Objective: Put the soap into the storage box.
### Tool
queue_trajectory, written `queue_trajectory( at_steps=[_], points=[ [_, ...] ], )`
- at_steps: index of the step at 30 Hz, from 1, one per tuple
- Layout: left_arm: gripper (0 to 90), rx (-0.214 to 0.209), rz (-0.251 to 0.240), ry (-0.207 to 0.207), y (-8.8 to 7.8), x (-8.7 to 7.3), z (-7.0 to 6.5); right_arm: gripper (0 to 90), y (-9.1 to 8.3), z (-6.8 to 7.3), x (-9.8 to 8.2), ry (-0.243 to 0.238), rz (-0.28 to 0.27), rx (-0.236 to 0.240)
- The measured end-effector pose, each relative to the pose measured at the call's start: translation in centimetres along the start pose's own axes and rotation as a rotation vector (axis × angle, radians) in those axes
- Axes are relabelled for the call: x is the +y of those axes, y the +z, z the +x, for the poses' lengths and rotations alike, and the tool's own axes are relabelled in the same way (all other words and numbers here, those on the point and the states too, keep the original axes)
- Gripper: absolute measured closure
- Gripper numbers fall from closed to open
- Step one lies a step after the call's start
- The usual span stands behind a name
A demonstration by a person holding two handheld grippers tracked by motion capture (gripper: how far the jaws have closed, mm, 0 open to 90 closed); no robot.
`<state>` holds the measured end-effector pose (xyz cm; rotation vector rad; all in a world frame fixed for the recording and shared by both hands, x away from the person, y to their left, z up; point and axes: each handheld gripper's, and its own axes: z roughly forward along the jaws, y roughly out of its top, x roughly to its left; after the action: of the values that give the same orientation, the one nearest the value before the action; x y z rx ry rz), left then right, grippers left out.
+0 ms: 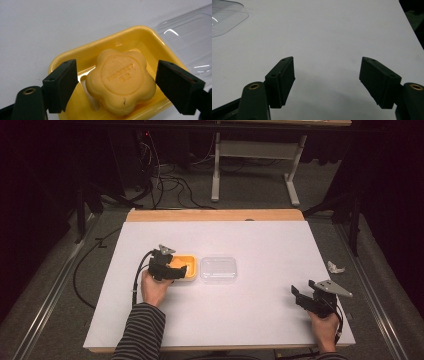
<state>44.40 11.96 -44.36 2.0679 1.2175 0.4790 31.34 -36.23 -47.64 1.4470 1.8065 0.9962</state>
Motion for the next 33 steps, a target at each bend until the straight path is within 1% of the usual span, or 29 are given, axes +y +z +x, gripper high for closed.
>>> queue_trajectory(
  at_steps=[6, 9, 11, 13, 15, 17, 20, 23, 24, 26, 33],
  points=[
    [18.3, -0.012, -0.058, -0.006, -1.5, -0.1, 0.1, 28.9, 0.0, 0.0, 0.0, 0.000, 0.001, -0.001],
    [18.5, -0.017, -0.079, -0.007, -2.2, -0.3, 0.0, 28.9, 0.0, 0.0, 0.0, -0.001, 0.002, 0.000],
    [18.2, -0.020, -0.090, -0.010, -2.7, -0.4, -0.1, 29.0, 0.0, 0.0, 0.0, 0.001, 0.002, -0.001],
    [18.3, -0.019, -0.108, -0.004, -3.1, -0.4, -0.2, 29.0, 0.0, 0.0, 0.0, -0.001, 0.003, -0.002],
    [18.4, -0.026, -0.131, -0.007, -3.7, -0.4, -0.3, 29.1, 0.0, 0.0, 0.0, 0.000, 0.003, -0.001],
    [18.4, -0.032, -0.141, -0.007, -4.0, -0.4, -0.5, 29.1, 0.0, 0.0, 0.0, -0.005, 0.001, -0.003],
    [18.3, -0.034, -0.152, 0.008, -4.4, -0.4, -0.9, 29.2, 0.1, 0.0, 0.0, -0.004, 0.003, -0.001],
    [18.6, -0.047, -0.171, -0.001, -4.7, -0.6, -1.2, 29.2, 0.1, 0.0, 0.0, -0.005, 0.003, -0.002],
    [18.6, -0.047, -0.168, 0.005, -4.8, -0.7, -1.2, 29.2, 0.0, 0.0, 0.0, -0.005, 0.004, -0.003],
    [18.6, -0.055, -0.180, 0.003, -5.1, -0.8, -1.5, 29.2, 0.1, 0.0, 0.0, -0.005, 0.005, -0.002],
    [18.7, -0.069, -0.209, -0.006, -5.9, -1.4, -1.7, 29.2, 0.1, 0.0, 0.0, -0.002, 0.006, -0.003]
  ],
)
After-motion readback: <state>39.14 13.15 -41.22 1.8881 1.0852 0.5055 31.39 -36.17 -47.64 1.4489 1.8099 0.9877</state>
